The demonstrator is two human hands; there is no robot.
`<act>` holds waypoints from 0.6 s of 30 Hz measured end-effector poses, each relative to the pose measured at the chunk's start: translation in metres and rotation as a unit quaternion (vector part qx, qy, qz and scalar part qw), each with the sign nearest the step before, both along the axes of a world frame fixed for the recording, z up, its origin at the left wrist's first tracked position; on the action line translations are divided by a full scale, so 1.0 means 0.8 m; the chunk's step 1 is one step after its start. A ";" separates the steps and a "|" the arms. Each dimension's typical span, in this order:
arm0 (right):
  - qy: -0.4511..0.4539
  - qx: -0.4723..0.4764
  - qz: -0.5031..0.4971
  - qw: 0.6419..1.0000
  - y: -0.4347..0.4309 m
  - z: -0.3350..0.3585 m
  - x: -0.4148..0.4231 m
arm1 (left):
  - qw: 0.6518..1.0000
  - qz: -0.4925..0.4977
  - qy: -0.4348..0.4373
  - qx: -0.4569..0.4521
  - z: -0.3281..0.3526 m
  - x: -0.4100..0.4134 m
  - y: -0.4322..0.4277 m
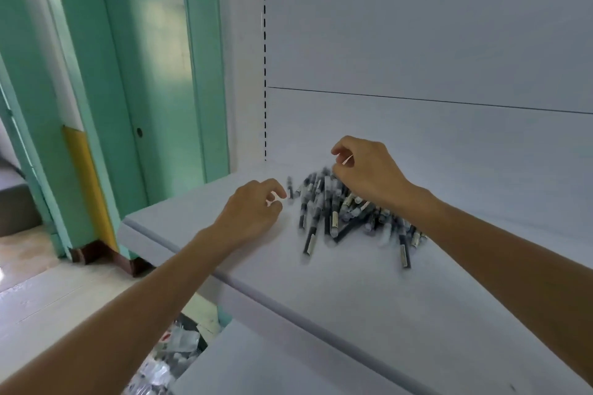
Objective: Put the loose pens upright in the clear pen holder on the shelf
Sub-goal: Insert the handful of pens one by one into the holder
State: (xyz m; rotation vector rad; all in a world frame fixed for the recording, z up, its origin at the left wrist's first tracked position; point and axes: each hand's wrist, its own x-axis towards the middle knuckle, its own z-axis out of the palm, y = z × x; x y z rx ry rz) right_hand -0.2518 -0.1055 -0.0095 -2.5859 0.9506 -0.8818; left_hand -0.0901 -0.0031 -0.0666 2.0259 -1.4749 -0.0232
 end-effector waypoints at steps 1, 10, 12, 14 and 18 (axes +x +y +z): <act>0.002 -0.003 -0.006 1.000 -0.006 0.001 0.008 | 1.000 -0.006 -0.011 0.010 -0.003 0.011 -0.013; -0.016 0.053 -0.099 0.994 -0.035 0.001 0.076 | 0.990 -0.103 -0.019 0.094 0.001 0.068 -0.127; -0.006 0.053 -0.116 0.992 -0.036 -0.007 0.087 | 0.986 -0.119 -0.029 0.109 0.004 0.072 -0.142; 0.008 0.053 -0.132 0.990 -0.038 -0.012 0.094 | 0.982 -0.135 -0.041 0.123 0.007 0.076 -0.151; 0.045 0.040 -0.154 0.986 -0.035 -0.021 0.117 | 0.971 -0.165 -0.088 0.152 0.011 0.093 -0.150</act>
